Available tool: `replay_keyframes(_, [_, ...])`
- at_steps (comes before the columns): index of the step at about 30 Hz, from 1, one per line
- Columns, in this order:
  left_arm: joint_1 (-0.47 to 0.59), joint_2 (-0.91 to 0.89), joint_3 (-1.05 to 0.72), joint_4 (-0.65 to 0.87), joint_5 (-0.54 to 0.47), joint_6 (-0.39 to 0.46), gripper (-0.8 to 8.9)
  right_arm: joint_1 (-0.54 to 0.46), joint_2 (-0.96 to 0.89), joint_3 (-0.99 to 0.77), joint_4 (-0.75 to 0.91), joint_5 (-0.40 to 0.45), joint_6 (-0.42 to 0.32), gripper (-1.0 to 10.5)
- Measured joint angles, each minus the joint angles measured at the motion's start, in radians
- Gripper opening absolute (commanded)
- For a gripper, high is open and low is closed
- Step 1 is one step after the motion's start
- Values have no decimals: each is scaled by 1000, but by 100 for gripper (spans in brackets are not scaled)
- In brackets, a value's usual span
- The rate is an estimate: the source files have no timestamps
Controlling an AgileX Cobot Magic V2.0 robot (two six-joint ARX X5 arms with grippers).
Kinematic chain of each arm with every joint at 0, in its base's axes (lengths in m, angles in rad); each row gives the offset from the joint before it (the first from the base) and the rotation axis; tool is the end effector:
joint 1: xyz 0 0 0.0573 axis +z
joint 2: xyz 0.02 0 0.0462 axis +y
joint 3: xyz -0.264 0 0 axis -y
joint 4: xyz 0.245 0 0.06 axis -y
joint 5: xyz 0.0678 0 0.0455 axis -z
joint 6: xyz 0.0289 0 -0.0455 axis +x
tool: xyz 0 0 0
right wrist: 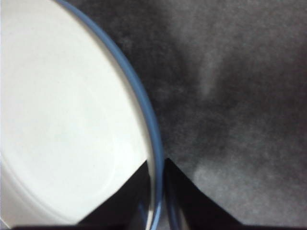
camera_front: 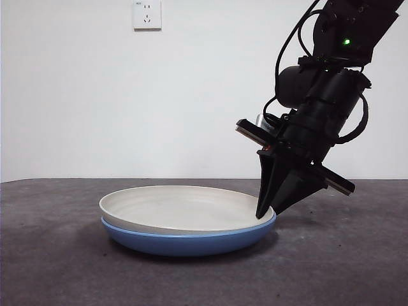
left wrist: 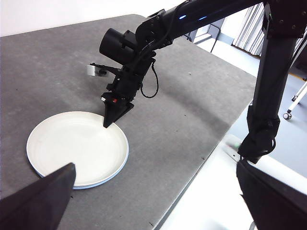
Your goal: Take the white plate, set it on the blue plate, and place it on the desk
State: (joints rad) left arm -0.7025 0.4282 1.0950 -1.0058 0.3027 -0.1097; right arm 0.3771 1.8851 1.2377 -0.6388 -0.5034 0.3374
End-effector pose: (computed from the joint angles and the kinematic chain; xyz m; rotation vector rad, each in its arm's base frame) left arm 0.0137 -0.0229 0.3801 -0.0291 0.4005 -0.9745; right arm 0.3290 0.1453 0.1653 0.3529 1.4377 0.5236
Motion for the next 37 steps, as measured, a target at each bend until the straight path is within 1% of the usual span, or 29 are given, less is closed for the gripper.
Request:
replay_keyframes(1, [0, 0, 0, 0, 0, 0, 598, 0, 0, 0, 0, 2, -1, 241])
replay_keyframes(3, [0, 0, 0, 0, 0, 0, 598, 0, 0, 0, -2, 3, -2, 367])
replay_keyframes(4, [0, 0, 0, 0, 0, 0, 598, 0, -2, 1, -7, 4, -5, 402])
replay_keyframes(9, [0, 0, 0, 0, 0, 0, 598, -6, -70, 1, -69, 16, -31, 419])
replay_keyframes(17, [0, 0, 0, 0, 0, 0, 598, -11, -343, 2, -191, 117, -79, 553])
replay_keyframes(21, [0, 0, 0, 0, 0, 0, 598, -8, -523, 2, -282, 147, -96, 556])
replay_keyframes(27, [0, 0, 0, 0, 0, 0, 598, 17, -819, 2, -404, 218, -106, 556])
replay_keyframes(31, [0, 0, 0, 0, 0, 0, 598, 30, -1002, 3, -477, 219, -108, 556])
replay_keyframes(37, [0, 0, 0, 0, 0, 0, 598, 42, -1218, 3, -585, 218, -129, 556])
